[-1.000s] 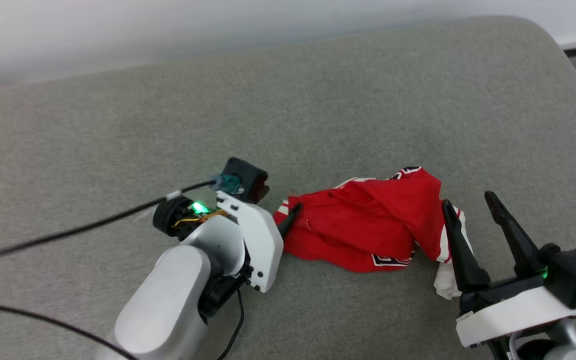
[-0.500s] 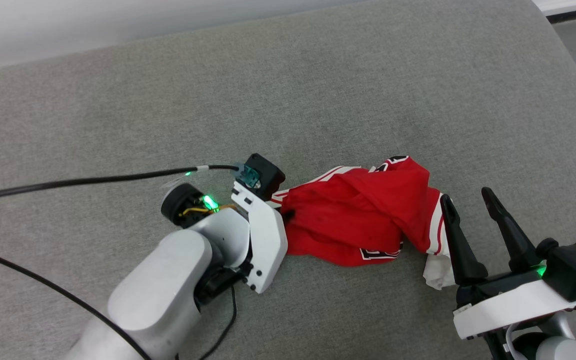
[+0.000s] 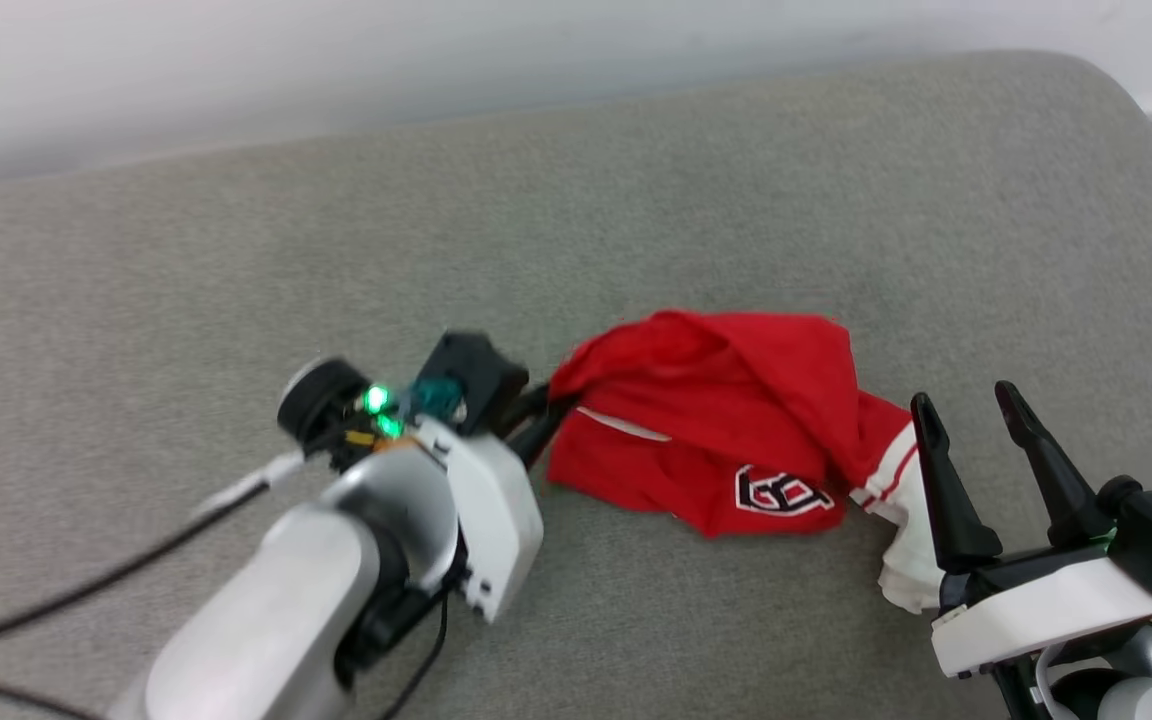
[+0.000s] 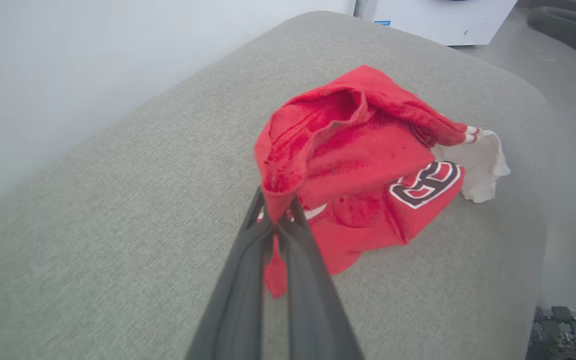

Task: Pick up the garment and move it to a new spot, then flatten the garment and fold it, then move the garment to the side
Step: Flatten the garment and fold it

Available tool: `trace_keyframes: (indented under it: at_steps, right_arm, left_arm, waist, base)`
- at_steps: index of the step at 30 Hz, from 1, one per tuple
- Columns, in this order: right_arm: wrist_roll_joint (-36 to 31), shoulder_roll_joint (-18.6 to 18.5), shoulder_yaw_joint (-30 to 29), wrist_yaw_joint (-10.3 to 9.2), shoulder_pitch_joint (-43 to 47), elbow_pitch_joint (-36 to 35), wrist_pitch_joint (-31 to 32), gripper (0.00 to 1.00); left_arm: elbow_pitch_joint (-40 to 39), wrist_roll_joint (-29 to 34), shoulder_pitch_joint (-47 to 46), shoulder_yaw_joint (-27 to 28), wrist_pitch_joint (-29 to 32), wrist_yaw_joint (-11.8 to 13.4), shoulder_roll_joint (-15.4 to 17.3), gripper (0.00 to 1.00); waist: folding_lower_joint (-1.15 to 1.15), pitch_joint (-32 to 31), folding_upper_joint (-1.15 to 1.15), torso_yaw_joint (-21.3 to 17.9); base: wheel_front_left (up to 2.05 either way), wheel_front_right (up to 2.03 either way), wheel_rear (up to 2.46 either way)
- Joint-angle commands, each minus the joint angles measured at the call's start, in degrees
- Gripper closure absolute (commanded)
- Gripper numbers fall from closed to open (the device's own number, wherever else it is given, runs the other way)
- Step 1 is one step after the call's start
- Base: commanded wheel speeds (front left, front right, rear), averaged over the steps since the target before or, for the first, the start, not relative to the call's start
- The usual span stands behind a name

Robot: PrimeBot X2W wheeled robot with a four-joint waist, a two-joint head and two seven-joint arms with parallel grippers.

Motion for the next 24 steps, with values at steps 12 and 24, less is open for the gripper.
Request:
trace_keyframes:
  at_steps: [12, 24]
  right_arm:
    - [-1.46, 0.11, -0.56, -0.02, 2.34, -2.29, 2.99, 0.0]
    - [-1.65, 0.11, 0.04, -0.02, 3.55, -3.98, 4.37, 0.0]
  left_arm:
    - [-10.65, -3.62, 22.67, -6.34, 6.94, 5.24, 6.89, 1.0]
    - [-1.53, -9.44, 31.34, -6.3, 3.56, 8.01, 3.17, 0.0]
  waist:
    - [0.0, -6.72, 0.0, 5.7]
    - [0.0, -8.41, 0.0, 5.92]
  base:
    - [0.0, 0.0, 0.0]
    - [0.0, 0.0, 0.0]
